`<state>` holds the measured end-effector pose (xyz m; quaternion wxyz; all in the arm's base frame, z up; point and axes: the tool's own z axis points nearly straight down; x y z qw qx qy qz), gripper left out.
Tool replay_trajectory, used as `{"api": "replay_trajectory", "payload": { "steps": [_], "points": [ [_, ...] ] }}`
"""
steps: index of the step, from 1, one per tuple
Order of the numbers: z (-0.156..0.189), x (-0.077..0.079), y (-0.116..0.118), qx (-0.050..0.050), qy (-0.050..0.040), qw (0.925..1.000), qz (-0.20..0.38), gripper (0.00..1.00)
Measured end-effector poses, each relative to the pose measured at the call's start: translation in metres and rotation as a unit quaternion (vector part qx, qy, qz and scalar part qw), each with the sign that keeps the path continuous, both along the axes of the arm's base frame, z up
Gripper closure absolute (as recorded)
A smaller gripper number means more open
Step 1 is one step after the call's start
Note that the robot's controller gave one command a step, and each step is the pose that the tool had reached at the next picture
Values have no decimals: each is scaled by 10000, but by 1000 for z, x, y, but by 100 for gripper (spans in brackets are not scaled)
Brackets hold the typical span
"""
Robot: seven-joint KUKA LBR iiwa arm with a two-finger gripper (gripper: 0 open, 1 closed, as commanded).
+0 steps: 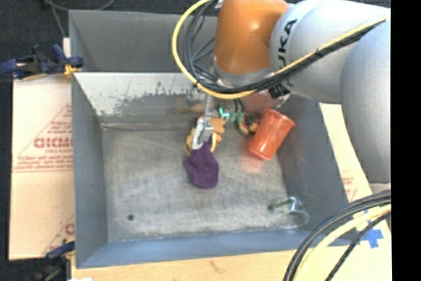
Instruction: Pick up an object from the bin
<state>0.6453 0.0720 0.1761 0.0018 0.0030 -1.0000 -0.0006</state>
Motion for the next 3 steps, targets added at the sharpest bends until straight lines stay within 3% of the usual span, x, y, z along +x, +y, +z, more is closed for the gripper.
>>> {"api": "replay_trajectory", "payload": {
  "steps": [1,2,3],
  "points": [
    [5,2,0,3,-41,10000,-5,0],
    [-33,-28,1,-8,-62,9993,370,0],
    [-58,-31,-23,7,-27,9999,148,0]
  ]
}}
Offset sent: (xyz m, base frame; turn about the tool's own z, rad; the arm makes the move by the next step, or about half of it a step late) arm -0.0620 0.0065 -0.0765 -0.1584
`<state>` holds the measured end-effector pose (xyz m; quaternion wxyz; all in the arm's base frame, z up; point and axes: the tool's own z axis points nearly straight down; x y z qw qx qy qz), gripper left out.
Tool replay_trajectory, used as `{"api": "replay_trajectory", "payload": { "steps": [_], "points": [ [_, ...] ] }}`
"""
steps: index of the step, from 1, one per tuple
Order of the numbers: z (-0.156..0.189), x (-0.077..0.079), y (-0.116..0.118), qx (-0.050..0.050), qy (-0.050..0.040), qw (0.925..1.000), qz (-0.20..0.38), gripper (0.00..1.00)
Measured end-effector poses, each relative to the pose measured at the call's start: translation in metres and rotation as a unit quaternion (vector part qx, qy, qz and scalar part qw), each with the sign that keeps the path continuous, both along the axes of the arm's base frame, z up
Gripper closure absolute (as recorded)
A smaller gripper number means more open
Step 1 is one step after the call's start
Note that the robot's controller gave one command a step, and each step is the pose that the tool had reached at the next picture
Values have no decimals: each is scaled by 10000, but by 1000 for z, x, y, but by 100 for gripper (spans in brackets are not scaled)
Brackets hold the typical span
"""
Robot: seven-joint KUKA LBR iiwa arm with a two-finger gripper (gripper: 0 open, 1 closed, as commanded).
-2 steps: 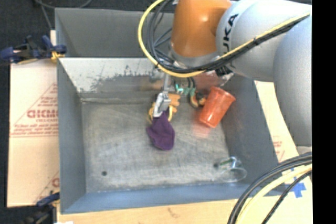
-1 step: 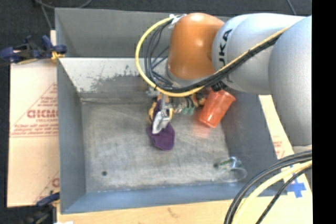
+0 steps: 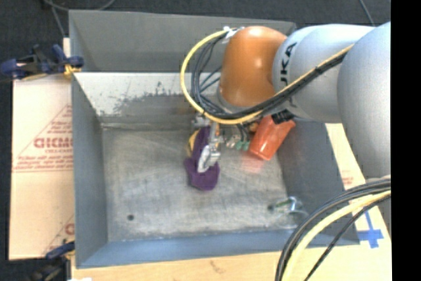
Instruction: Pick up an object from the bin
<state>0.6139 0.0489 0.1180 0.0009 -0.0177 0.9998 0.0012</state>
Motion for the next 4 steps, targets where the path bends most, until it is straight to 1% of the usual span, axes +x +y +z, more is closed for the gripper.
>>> {"api": "replay_trajectory", "payload": {
  "steps": [1,2,3,4],
  "points": [
    [25,-7,-4,-19,-7,9997,252,0],
    [-35,-12,15,-40,-14,9636,2671,100],
    [-35,-11,15,-39,-17,9638,2667,100],
    [84,-59,-85,-37,-28,9221,3869,100]
  ]
}}
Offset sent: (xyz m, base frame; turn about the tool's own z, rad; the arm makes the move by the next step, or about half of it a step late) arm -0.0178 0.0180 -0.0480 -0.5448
